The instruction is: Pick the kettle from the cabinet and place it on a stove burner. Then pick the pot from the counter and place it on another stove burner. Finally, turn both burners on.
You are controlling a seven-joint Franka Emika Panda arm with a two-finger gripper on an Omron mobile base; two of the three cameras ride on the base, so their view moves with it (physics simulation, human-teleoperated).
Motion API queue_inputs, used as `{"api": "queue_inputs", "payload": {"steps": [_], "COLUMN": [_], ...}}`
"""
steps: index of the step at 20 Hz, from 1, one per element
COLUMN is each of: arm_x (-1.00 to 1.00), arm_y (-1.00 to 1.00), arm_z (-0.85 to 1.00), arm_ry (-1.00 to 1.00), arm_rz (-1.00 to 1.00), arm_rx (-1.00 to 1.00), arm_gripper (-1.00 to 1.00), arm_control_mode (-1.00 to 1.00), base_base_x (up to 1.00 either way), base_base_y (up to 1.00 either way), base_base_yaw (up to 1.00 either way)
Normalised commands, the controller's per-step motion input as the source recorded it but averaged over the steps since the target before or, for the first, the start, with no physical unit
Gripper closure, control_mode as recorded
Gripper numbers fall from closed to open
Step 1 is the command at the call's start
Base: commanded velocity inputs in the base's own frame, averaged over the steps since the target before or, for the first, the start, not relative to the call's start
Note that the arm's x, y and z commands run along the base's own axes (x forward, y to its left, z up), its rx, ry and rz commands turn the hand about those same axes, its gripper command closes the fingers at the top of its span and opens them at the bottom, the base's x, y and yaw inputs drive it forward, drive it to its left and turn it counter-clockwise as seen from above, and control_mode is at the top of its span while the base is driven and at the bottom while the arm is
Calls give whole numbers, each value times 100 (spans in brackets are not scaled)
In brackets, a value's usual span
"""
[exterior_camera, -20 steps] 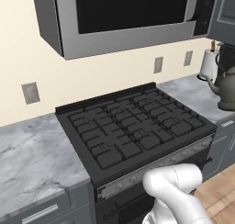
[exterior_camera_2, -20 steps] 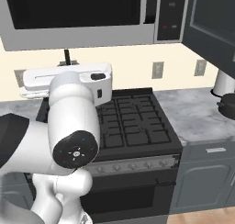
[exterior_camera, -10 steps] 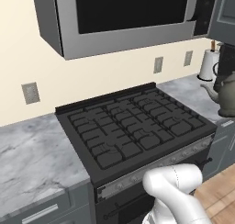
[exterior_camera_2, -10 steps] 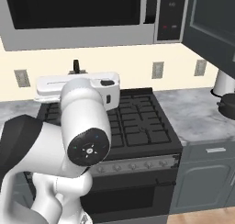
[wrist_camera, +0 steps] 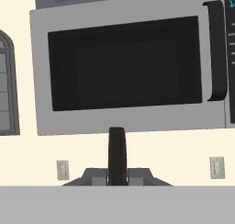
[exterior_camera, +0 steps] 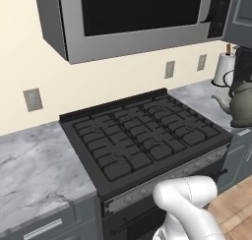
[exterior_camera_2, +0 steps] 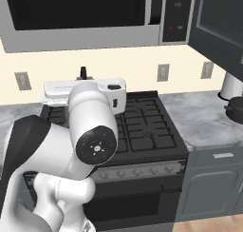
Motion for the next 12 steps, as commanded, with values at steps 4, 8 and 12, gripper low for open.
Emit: {"api": "queue_inputs", "payload": {"steps": [4, 8, 12], "arm_x": [19, 23, 13], "arm_y": [0, 0, -4], "arm_z": [0, 0, 0], "arm_ry": [15, 13, 5], "arm_rz": [0, 0, 0], "arm_rx": [-8, -5, -1], "arm_gripper": [100, 100, 100], "arm_control_mode": [-100, -100, -100], "base_base_x": [0, 0, 0], "base_base_y": [0, 0, 0], "base_base_yaw": [0, 0, 0]}}
